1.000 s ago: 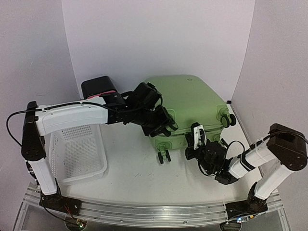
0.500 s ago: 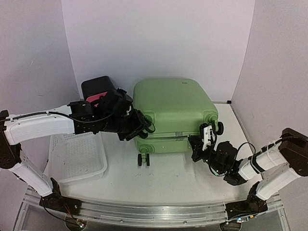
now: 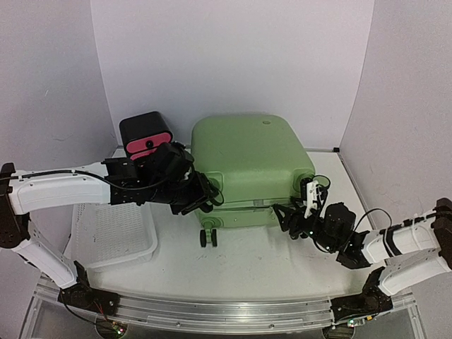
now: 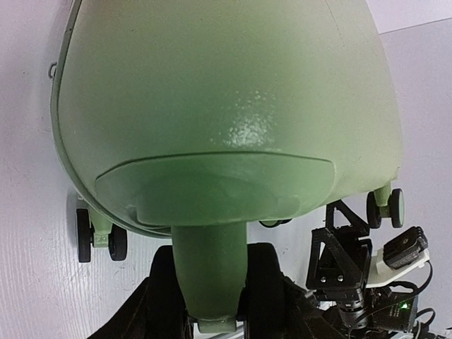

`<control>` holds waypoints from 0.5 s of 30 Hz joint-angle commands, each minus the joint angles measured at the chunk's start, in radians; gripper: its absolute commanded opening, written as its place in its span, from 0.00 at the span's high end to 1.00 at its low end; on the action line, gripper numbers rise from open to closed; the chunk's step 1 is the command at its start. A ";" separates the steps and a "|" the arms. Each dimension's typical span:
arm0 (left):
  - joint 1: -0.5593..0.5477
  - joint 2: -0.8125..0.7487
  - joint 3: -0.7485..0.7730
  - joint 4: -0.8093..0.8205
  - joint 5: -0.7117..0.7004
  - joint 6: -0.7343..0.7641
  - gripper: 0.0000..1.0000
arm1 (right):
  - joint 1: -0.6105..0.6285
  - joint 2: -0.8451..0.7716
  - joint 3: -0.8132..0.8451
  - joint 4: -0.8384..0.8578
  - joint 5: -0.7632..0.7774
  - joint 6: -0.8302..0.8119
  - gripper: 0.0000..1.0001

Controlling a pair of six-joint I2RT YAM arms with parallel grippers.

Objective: Open, take out, and arrange the luggage
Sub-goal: Unzip the zipper of the luggage, then hold the wheels of the luggage.

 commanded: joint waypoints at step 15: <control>-0.016 -0.154 0.051 -0.095 -0.073 0.328 0.05 | -0.044 -0.393 0.189 -0.560 -0.256 0.073 0.02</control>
